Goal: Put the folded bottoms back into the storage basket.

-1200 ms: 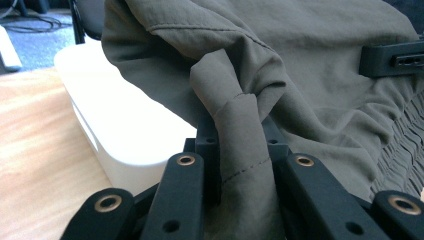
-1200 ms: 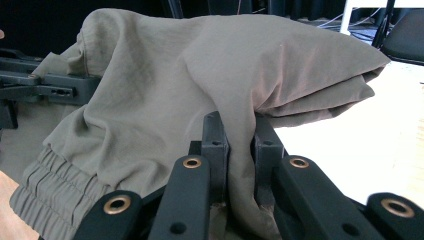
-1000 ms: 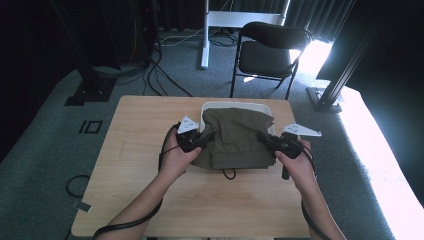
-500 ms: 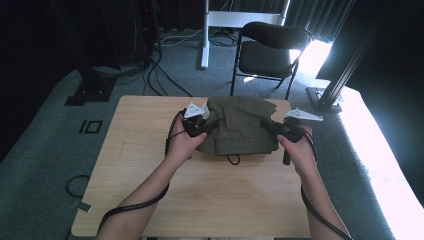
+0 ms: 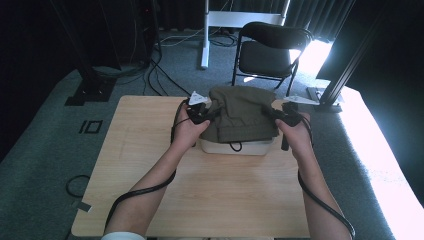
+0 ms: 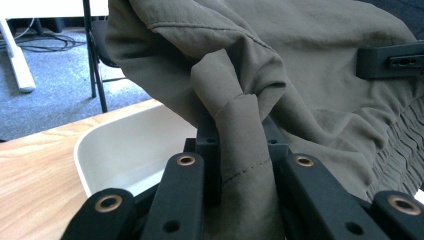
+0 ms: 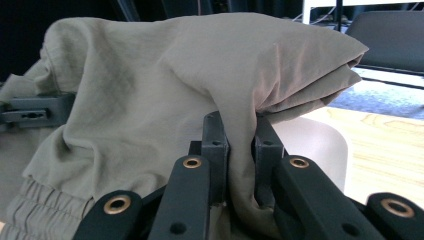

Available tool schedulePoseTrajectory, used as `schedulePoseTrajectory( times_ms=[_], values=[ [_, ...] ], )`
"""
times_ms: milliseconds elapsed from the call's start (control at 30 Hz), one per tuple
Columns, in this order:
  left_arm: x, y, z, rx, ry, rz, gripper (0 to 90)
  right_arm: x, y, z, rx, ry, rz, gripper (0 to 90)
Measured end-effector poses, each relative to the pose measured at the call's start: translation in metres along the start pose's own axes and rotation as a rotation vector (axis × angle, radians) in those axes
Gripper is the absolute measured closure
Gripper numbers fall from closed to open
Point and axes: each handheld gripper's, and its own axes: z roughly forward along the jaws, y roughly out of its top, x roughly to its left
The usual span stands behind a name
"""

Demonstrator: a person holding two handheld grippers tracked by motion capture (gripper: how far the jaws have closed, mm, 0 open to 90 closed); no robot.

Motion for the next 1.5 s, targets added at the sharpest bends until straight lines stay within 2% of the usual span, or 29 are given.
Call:
schedulePoseTrajectory(
  times_ms=[400, 567, 600, 700, 800, 1100, 1267, 1500],
  values=[
    [0.012, -0.005, 0.028, 0.015, 0.022, -0.023, 79.5, -0.016, 0.0, 0.027, 0.03, -0.044, 0.024, 81.0],
    [0.018, -0.014, 0.043, 0.041, 0.038, -0.037, 79.4, -0.023, -0.009, 0.044, 0.056, -0.058, 0.033, 81.0],
    [0.02, -0.017, 0.047, 0.061, 0.038, -0.05, 79.4, -0.025, -0.012, 0.049, 0.067, -0.066, 0.029, 80.9],
    [0.02, -0.022, 0.051, 0.076, 0.038, -0.048, 79.4, -0.028, -0.016, 0.052, 0.079, -0.069, 0.036, 81.0],
    [0.022, -0.031, 0.059, 0.111, 0.043, -0.064, 79.3, -0.033, -0.026, 0.059, 0.11, -0.076, 0.046, 81.0],
    [0.022, -0.037, 0.067, 0.161, 0.068, -0.061, 79.3, -0.036, -0.04, 0.069, 0.159, -0.097, 0.051, 80.9],
    [0.026, -0.044, 0.074, 0.201, 0.079, -0.073, 79.2, -0.036, -0.045, 0.077, 0.191, -0.1, 0.049, 80.9],
    [0.029, -0.049, 0.078, 0.234, 0.094, -0.087, 79.2, -0.037, -0.05, 0.086, 0.222, -0.102, 0.06, 80.8]
  ],
)
